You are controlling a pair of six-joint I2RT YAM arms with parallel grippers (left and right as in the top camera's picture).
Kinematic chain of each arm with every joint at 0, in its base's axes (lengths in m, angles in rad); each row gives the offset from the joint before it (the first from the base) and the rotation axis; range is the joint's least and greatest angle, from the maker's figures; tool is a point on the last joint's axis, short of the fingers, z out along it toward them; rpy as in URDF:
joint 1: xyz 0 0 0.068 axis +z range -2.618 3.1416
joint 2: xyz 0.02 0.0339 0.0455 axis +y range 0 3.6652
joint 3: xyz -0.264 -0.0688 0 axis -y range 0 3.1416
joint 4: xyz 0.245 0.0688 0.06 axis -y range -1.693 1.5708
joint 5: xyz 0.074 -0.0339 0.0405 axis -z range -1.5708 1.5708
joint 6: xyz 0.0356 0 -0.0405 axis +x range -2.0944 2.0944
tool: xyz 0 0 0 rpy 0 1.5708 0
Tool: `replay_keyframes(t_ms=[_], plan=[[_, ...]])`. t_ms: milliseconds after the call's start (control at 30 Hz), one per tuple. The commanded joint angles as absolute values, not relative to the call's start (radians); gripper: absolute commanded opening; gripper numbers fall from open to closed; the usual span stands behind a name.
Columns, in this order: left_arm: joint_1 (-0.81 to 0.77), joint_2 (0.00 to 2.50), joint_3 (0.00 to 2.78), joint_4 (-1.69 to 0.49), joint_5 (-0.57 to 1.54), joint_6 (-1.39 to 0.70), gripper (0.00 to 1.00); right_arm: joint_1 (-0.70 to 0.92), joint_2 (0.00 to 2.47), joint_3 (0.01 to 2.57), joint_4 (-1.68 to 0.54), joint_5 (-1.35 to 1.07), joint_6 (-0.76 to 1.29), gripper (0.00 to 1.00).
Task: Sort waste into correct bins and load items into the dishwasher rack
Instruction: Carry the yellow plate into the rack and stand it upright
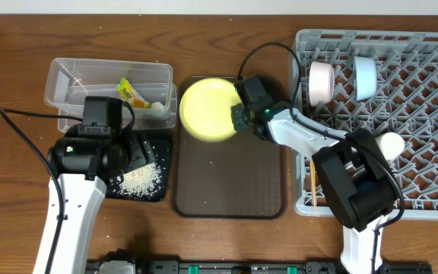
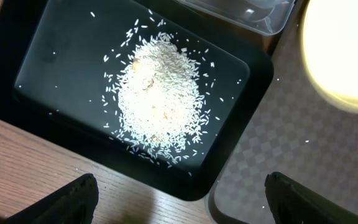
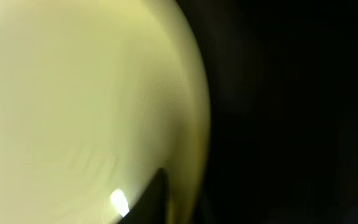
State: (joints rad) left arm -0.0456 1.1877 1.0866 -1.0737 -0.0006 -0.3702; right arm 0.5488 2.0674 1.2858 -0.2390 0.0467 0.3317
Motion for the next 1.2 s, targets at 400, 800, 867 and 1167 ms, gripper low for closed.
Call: replay_keyframes(t_ms=[400,800,867,1167], plan=[[-0.04,1.19,1.084,-1.084,-0.012,-0.383,0.88,0.434,1.678,1.293,-0.533,0.11,0.245,0.01],[-0.04,1.19,1.084,-1.084,-0.012,-0.383,0.89,0.292,1.274,1.292,-0.812,0.48,-0.038,0.01],[-0.04,1.19,1.084,-1.084,-0.012,-0.382,0.89,0.273,1.246,1.292,-0.839,0.587,-0.083,0.01],[-0.04,1.19,1.084,-1.084,-0.012,-0.383,0.89,0.254,1.261,1.291,-0.978,0.886,-0.131,0.01]])
